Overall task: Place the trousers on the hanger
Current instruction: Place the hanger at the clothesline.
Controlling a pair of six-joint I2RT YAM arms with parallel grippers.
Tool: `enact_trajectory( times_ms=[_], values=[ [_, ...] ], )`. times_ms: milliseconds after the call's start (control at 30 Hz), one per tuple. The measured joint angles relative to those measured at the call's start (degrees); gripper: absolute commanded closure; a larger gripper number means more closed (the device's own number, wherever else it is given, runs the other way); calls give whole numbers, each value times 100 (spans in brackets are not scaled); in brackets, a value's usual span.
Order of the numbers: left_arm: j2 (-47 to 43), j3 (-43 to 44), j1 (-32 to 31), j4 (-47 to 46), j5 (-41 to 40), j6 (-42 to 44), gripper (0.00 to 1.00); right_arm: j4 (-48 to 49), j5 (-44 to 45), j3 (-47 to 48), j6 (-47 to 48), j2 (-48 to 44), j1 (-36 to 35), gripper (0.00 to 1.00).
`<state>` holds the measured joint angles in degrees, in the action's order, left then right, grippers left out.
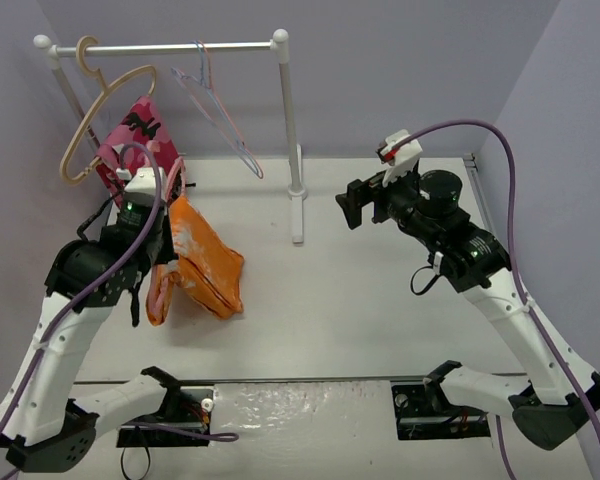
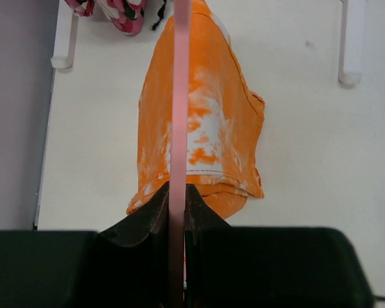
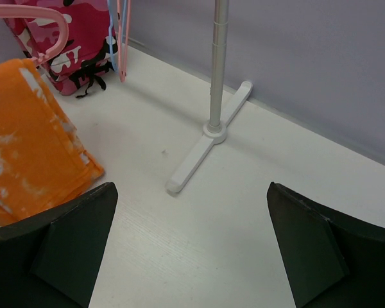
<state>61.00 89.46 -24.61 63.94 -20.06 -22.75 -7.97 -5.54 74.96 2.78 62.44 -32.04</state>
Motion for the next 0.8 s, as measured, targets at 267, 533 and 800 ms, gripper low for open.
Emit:
enact_trajectory(
  times_ms=[267,533,800],
  values=[
    [1287,735,1086,-1015,1123,745,100,-37,22,-279,-64,-700,25,0],
    [2557,2322,1972,-1623,1953,978,100,-193,114,-480,-27,-894,65,0],
    [3468,3519,2159,-1913,2366,1118,100,-299,174,-566,36,-870,94,0]
  ],
)
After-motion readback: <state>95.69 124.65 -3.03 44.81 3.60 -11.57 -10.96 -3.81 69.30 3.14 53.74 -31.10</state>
